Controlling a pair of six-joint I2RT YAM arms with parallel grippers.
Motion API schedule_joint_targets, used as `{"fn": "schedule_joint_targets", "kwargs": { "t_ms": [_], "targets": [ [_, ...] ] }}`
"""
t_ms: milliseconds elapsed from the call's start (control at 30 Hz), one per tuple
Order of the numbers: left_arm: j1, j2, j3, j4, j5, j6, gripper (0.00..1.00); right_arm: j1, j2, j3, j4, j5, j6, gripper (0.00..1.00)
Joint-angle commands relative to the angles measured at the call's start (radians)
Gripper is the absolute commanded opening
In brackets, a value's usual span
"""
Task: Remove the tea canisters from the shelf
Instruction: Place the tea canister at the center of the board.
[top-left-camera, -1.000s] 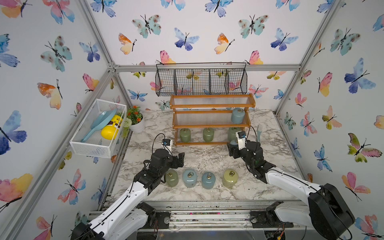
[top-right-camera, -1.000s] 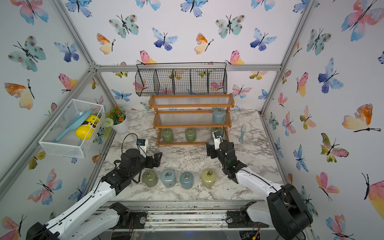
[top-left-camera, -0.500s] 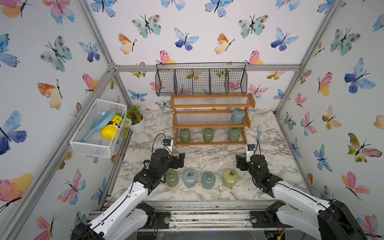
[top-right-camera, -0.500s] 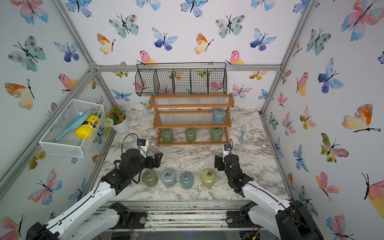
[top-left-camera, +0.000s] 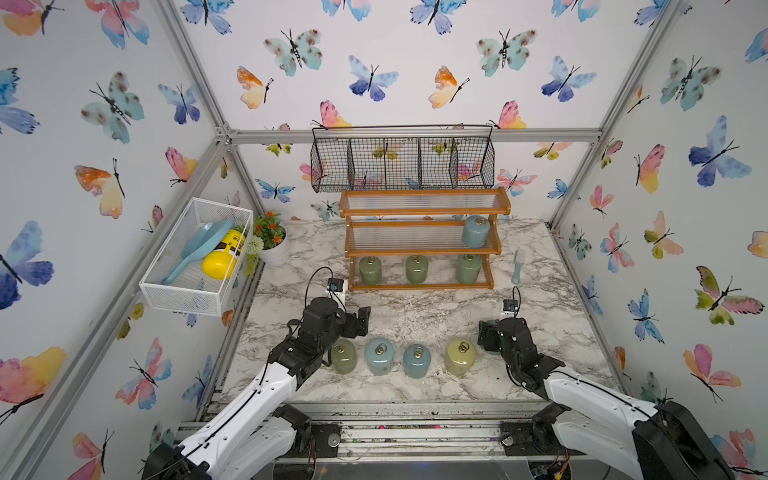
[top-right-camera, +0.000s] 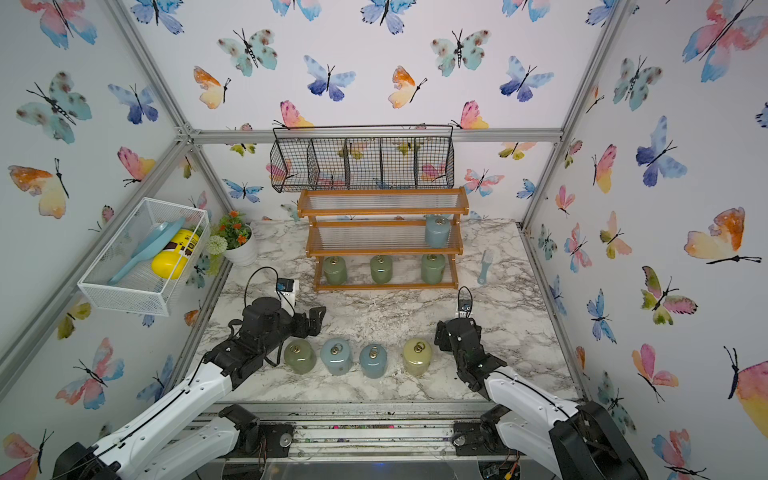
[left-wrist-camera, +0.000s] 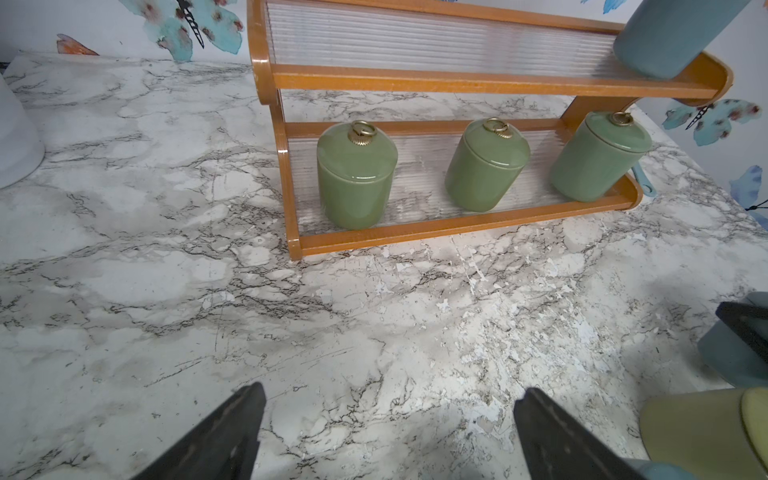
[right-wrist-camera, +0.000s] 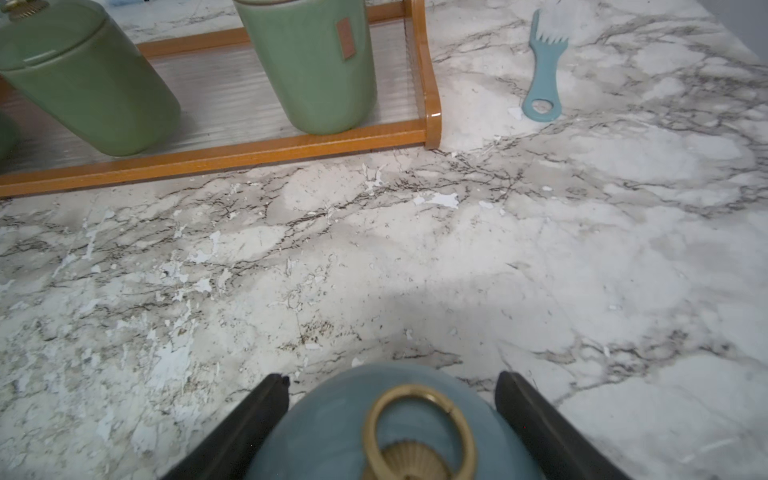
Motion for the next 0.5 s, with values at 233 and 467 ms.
{"fn": "schedule_joint_targets", "kwargs": {
  "t_ms": [233,467],
  "targets": [
    [0.005,0.001,-0.024,0.013,0.021,0.006,0.98,0.034,0.027,0.044,-0.034,0.085,0.066,0.72],
    [0.005,-0.014,-0.04,0.018,0.021,-0.004,0.98,0.053,0.085,0.074,-0.056,0.099,0.073,0.76]
  ]
}}
